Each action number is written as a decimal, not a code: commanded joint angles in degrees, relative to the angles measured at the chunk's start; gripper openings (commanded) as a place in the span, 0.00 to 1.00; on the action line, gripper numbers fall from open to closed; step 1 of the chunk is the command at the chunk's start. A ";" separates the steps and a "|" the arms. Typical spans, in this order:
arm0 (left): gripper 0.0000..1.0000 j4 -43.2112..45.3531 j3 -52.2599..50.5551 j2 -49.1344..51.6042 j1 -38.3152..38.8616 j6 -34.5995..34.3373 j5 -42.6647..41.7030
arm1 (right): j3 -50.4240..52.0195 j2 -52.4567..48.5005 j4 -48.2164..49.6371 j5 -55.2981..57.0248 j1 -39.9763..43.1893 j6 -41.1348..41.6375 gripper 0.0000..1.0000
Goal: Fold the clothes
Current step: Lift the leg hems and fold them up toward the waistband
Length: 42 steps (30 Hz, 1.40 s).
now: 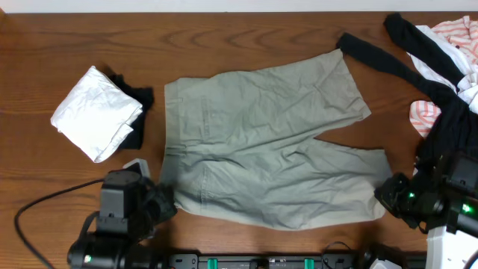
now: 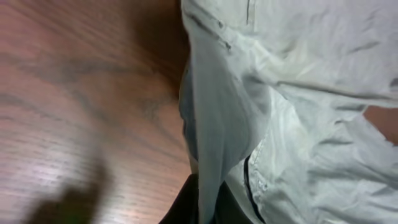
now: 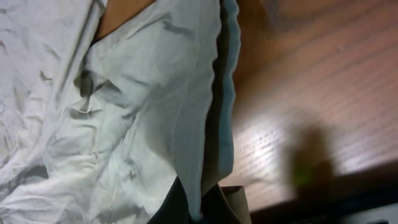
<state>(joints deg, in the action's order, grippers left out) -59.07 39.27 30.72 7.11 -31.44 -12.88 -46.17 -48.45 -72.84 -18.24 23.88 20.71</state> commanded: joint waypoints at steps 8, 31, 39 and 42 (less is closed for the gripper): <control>0.06 3.23 5.81 -1.38 -0.20 0.76 14.27 | -6.43 0.96 0.11 -0.04 0.11 -0.37 0.01; 0.06 46.10 5.81 36.72 -0.20 6.16 18.29 | -27.61 -40.06 15.45 0.46 -7.61 -4.85 0.01; 0.06 57.96 5.81 41.27 -0.20 7.87 18.34 | -28.50 -48.70 24.68 0.39 -12.48 -2.29 0.01; 0.06 59.52 5.81 43.47 -0.20 7.85 18.36 | -28.50 -50.05 29.94 -0.04 -13.51 -2.36 0.01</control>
<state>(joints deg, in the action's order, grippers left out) -0.40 44.10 72.47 7.31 -24.97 3.46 -73.71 -97.84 -45.32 -19.07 11.66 17.72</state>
